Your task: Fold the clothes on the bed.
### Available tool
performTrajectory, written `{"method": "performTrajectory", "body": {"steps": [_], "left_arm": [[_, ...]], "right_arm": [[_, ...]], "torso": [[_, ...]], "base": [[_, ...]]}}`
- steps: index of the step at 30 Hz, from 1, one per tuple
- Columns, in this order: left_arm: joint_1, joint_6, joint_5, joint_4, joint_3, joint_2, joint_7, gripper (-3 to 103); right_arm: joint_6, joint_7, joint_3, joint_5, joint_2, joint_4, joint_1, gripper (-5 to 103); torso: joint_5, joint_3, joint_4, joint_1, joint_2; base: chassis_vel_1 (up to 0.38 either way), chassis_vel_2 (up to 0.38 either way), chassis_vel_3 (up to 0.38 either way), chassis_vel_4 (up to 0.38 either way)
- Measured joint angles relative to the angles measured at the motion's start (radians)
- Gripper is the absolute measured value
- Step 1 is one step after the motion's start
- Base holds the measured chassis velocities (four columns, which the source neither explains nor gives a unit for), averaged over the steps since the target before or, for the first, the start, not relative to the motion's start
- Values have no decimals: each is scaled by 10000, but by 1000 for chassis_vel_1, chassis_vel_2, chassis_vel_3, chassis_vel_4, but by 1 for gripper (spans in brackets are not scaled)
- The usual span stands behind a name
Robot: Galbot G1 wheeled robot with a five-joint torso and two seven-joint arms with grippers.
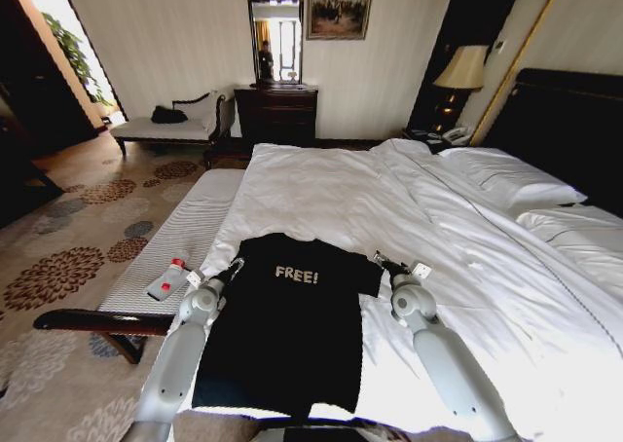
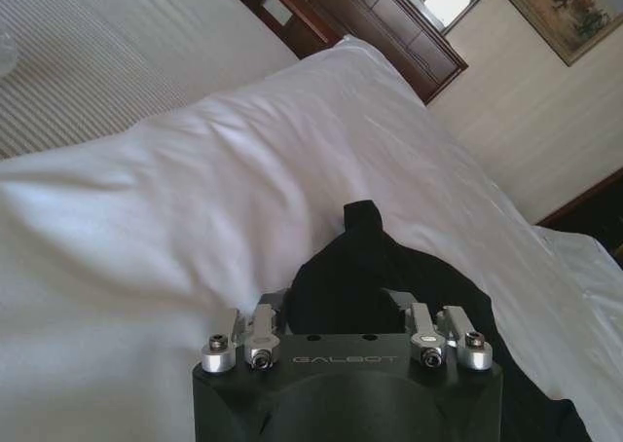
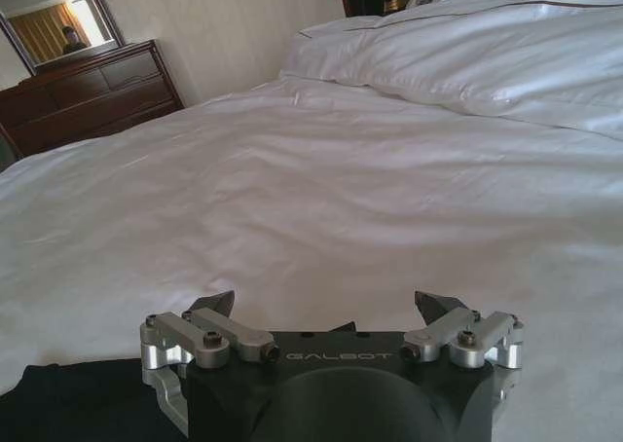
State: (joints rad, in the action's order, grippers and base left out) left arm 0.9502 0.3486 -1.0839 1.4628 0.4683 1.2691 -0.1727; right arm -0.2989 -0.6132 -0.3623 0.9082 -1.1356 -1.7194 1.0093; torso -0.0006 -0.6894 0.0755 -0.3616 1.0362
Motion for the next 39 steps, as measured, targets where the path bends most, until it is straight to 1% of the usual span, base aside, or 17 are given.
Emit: {"method": "performTrajectory", "body": {"steps": [3,5,9,11,13,14,20,23,25,29,39], "left_arm": [[76,-74,231,-3,12,-41,132,38],[90,-75,244,-3,18,-43,151,38],[90,-99,364,-22,21,-40,186,16],[87,-106,380,-22,19,-30,188,16],[81,-112,395,-18,19,-13,189,6],[77,-115,396,2,24,-13,189,2],[-21,-130,392,136,184,-204,190,1],[-279,-134,358,67,358,-621,193,1],[-336,-133,346,31,379,-689,194,1],[-737,-134,354,-374,388,-1037,284,1],[-1144,-169,668,-1390,530,-1253,516,1]], "right_arm": [[0,-17,19,-7,-17,12,0,100],[0,-24,19,-7,-15,14,0,100],[1,-54,-3,-7,37,16,21,100],[0,-63,-13,-7,43,16,32,100],[0,-81,-35,-7,52,13,58,100],[0,-89,-48,-7,59,0,74,100],[4,-115,-77,-1,79,-29,89,100],[4,-122,-70,21,93,-60,82,100],[5,-123,-65,24,92,-64,79,100],[-13,-127,6,31,40,-70,70,100],[-46,-121,82,56,170,-35,9,100]], "torso": [[0,0,0,0,0],[-1,0,0,0,0],[0,0,1,0,1],[0,0,1,0,0],[0,0,1,0,0],[-1,0,2,0,0],[-1,1,2,0,0],[0,0,0,0,0],[-1,1,0,0,0],[-1,0,1,0,0],[-1,0,2,0,0]], "base": [[0,0,0,0],[0,0,0,0],[0,0,0,0],[0,0,0,0],[0,0,0,0],[0,0,0,0],[0,0,0,0],[0,0,0,0],[0,0,0,0],[0,0,0,0],[0,0,0,0]]}}
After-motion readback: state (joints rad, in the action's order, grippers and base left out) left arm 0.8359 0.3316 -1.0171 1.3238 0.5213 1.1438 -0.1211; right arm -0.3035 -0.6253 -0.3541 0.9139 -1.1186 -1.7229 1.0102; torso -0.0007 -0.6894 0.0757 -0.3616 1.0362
